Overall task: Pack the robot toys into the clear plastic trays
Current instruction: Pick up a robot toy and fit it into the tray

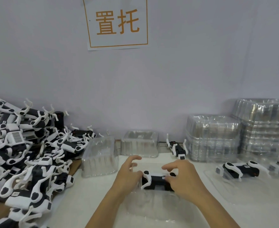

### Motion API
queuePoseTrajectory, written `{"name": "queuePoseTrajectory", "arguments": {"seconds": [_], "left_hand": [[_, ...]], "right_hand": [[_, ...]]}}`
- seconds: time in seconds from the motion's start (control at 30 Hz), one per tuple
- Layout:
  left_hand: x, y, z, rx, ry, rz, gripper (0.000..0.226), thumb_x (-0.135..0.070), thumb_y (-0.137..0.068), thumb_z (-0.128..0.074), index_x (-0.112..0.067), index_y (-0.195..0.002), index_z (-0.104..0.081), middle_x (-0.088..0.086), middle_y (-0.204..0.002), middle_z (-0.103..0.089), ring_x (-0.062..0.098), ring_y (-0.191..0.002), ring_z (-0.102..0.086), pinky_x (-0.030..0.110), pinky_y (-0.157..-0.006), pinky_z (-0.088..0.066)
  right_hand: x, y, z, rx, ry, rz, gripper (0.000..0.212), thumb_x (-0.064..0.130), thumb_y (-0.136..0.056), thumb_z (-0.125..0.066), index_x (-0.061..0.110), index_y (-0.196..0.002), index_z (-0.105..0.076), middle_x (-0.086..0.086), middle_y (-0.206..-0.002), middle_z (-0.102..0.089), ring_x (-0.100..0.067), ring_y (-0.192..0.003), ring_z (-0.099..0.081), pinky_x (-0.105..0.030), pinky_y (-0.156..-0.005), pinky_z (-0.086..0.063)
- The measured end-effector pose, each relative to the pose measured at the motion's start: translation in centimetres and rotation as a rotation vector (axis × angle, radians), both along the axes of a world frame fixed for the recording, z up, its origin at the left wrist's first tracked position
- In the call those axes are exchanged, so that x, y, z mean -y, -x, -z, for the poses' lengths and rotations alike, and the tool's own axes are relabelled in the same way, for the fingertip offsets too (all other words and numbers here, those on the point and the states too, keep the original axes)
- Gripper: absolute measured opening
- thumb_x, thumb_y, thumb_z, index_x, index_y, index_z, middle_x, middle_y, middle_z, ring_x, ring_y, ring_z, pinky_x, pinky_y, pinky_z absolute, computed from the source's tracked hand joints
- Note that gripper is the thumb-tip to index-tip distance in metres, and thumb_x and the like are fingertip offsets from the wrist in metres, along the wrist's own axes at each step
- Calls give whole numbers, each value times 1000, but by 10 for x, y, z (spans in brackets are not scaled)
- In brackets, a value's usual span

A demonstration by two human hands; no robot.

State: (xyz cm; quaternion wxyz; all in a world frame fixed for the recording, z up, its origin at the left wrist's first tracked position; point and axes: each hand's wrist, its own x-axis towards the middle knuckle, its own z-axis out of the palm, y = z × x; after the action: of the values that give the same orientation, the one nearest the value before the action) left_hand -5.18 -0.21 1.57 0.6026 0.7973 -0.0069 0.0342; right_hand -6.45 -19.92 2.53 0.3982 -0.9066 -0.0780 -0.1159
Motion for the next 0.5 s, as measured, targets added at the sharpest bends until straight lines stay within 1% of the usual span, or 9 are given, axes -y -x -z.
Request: {"name": "queuePoseTrajectory", "arguments": {"seconds": [0.1,0.17,0.2,0.23,0.3,0.33,0.37,0.43,0.5], "left_hand": [[1,1,-1,121,-124,59,21,-21,-92,-63,-39,-103,-64,-29,-120,-52,-1,-119,-44,23,-92,-33],[-1,1,0,92,-168,91,10,-33,-90,-69,-37,-99,-67,-29,-120,-50,0,-120,-42,25,-95,-28],[-2,1,1,78,-174,98,11,-36,-88,-71,-35,-98,-68,-27,-122,-49,3,-121,-43,25,-96,-29],[-3,1,1,70,-172,101,12,-37,-87,-73,-33,-97,-68,-24,-124,-50,7,-124,-44,26,-96,-30],[-3,2,0,59,-149,107,13,-36,-87,-74,-29,-96,-69,-20,-126,-51,12,-127,-47,27,-95,-32],[-2,3,-1,56,-135,111,12,-36,-87,-73,-29,-95,-69,-19,-125,-52,14,-128,-48,27,-94,-34],[-2,3,-1,55,-125,114,11,-36,-87,-73,-29,-94,-69,-18,-125,-53,14,-128,-49,28,-93,-35],[-3,4,-2,53,-119,117,10,-37,-87,-73,-30,-94,-69,-16,-127,-53,15,-129,-49,30,-94,-38],[-3,4,-3,46,-136,106,10,-37,-87,-74,-31,-93,-69,-13,-131,-53,15,-130,-49,32,-96,-40]], "right_hand": [[4,3,-2,21,-27,-67,51,0,-80,-60,44,-105,-67,16,-104,-58,2,-105,-49,0,-75,-37],[6,4,-2,16,-14,-94,59,-3,-77,-57,48,-106,-63,16,-108,-55,4,-110,-45,2,-80,-34],[7,5,-2,18,-2,-97,60,-4,-77,-57,48,-106,-61,15,-110,-54,2,-112,-44,1,-84,-32],[7,5,-1,20,10,-95,60,-4,-78,-58,49,-107,-59,15,-114,-52,-2,-117,-43,-4,-92,-31],[6,4,0,18,24,-71,59,-2,-81,-60,49,-109,-55,12,-125,-47,-8,-125,-39,-20,-106,-30],[5,4,0,17,14,-52,58,-2,-82,-60,49,-110,-54,10,-129,-45,-10,-128,-37,-21,-106,-30],[5,4,1,20,-8,-31,58,-4,-82,-61,47,-110,-53,9,-130,-45,-11,-129,-37,-14,-102,-30],[4,2,2,31,-55,4,55,-9,-81,-61,39,-107,-56,6,-126,-47,-11,-125,-40,4,-83,-30],[3,0,3,26,-80,25,51,-13,-79,-61,33,-101,-60,4,-121,-46,-10,-118,-42,10,-72,-29]]}}
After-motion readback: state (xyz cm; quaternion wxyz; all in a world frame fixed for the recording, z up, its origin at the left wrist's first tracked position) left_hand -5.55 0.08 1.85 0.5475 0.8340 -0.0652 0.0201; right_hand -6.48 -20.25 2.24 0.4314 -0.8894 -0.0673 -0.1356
